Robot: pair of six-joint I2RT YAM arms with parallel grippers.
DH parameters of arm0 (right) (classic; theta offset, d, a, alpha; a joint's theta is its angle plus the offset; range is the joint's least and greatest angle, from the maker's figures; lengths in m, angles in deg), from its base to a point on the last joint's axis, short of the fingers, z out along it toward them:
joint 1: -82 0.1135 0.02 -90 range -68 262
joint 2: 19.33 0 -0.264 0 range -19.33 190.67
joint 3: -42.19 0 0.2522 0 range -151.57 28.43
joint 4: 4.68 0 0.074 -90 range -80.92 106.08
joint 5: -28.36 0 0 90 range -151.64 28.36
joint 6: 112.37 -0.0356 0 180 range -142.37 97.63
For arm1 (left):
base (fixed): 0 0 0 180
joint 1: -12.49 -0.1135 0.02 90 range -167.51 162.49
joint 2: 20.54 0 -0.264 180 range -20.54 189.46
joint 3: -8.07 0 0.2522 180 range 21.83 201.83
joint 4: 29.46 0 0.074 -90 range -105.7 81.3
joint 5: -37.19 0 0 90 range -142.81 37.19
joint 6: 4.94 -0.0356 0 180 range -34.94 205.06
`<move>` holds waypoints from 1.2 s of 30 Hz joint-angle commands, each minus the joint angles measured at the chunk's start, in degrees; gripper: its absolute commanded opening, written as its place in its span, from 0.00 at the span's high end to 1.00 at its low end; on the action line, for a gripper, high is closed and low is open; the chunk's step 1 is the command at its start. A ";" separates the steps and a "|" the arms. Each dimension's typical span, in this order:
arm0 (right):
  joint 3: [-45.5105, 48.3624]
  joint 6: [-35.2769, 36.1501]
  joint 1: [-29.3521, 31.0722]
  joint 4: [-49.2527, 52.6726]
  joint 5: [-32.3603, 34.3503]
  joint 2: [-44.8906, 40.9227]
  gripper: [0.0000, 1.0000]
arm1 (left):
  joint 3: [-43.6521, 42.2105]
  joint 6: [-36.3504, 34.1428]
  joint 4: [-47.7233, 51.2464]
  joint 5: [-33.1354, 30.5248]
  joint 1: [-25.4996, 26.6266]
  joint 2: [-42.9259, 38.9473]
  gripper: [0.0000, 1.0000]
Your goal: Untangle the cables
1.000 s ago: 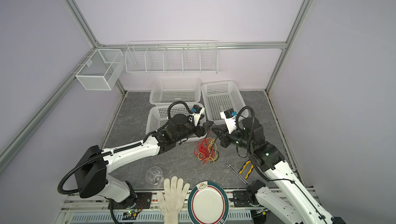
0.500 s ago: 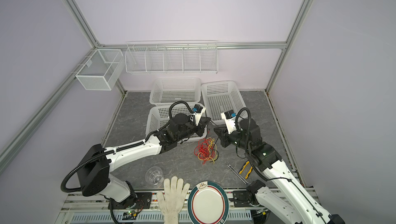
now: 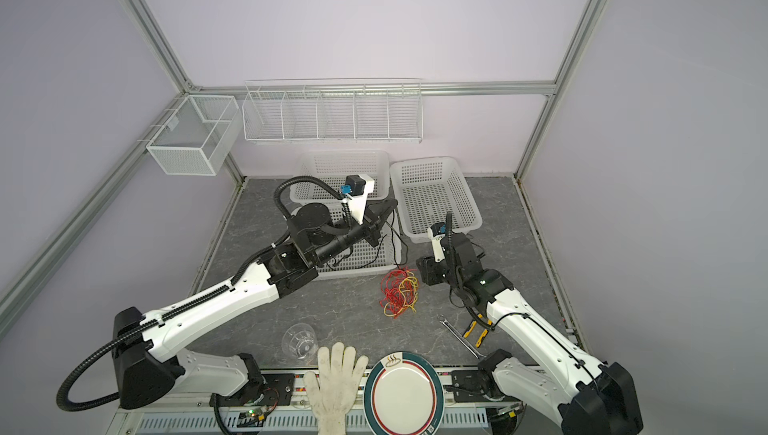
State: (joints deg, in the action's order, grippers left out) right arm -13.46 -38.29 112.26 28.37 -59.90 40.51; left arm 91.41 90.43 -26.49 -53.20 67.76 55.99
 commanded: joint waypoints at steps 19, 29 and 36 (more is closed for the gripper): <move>0.09 -1.93 0.34 -5.58 0.16 11.96 0.41 | 6.23 -9.21 10.48 -16.21 -6.64 -5.31 1.00; -1.04 -2.13 0.40 -5.31 0.46 15.11 0.41 | 1.27 -11.62 13.84 -29.03 -11.38 -6.32 1.00; -1.84 -2.27 0.37 -5.31 0.11 16.26 0.41 | -2.96 -4.48 17.80 -27.30 -18.96 -2.77 1.00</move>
State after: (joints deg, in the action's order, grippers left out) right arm -13.87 -39.97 112.26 23.54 -59.94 56.14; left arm 90.10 82.80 -11.82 -80.08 50.38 51.45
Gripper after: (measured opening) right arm 0.592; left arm 0.048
